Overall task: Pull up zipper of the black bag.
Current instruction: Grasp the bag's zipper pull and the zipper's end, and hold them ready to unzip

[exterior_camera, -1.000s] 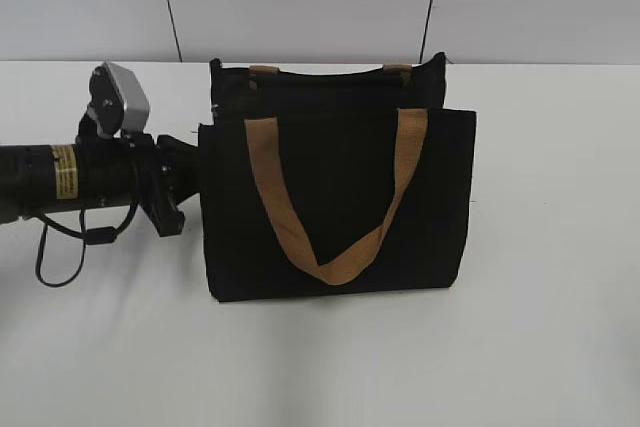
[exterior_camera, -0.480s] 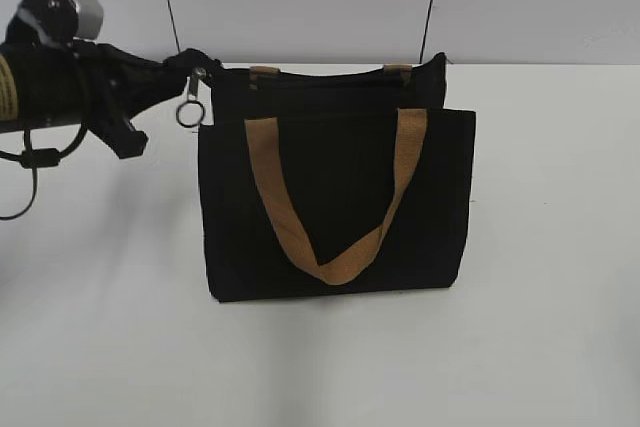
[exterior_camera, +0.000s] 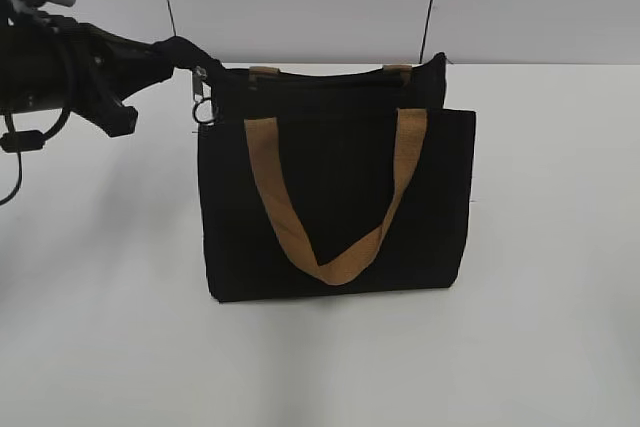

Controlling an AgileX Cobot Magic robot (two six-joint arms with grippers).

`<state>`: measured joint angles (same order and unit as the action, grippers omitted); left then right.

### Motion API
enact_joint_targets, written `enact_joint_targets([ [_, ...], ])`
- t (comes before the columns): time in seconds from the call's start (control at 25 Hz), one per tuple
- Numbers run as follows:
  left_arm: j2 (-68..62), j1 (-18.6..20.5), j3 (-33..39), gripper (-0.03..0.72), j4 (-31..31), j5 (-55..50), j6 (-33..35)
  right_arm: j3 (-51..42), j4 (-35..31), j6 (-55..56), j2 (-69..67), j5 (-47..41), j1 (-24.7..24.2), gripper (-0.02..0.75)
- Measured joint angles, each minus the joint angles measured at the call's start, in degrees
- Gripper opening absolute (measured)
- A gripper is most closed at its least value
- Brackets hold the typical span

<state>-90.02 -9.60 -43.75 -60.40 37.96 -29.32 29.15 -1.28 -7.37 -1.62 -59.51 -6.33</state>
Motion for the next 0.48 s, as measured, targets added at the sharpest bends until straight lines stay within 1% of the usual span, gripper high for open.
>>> enact_joint_targets([
  [0.12,0.06,0.00,0.00,0.022,-2.75,-0.17,-3.25,2.35,-1.06,0.83,-4.99,4.65,0.00,0.537],
  [0.24,1.10,0.00,0.05,0.022,-3.43,-0.18,-4.86,3.50,-5.42,1.09,-13.05,5.52,0.00,0.537],
  [0.32,1.37,0.00,0.05,0.021,-3.83,0.30,-7.35,4.38,-9.49,1.03,-19.67,5.98,0.00,0.537],
  [0.4,1.55,0.00,0.05,0.021,-5.45,0.72,-9.47,5.61,-12.28,-0.25,-25.52,7.05,0.00,0.537],
  [0.48,1.69,0.00,0.05,0.021,-7.34,0.76,-10.47,7.44,-13.50,-1.18,-31.48,7.56,0.00,0.537],
])
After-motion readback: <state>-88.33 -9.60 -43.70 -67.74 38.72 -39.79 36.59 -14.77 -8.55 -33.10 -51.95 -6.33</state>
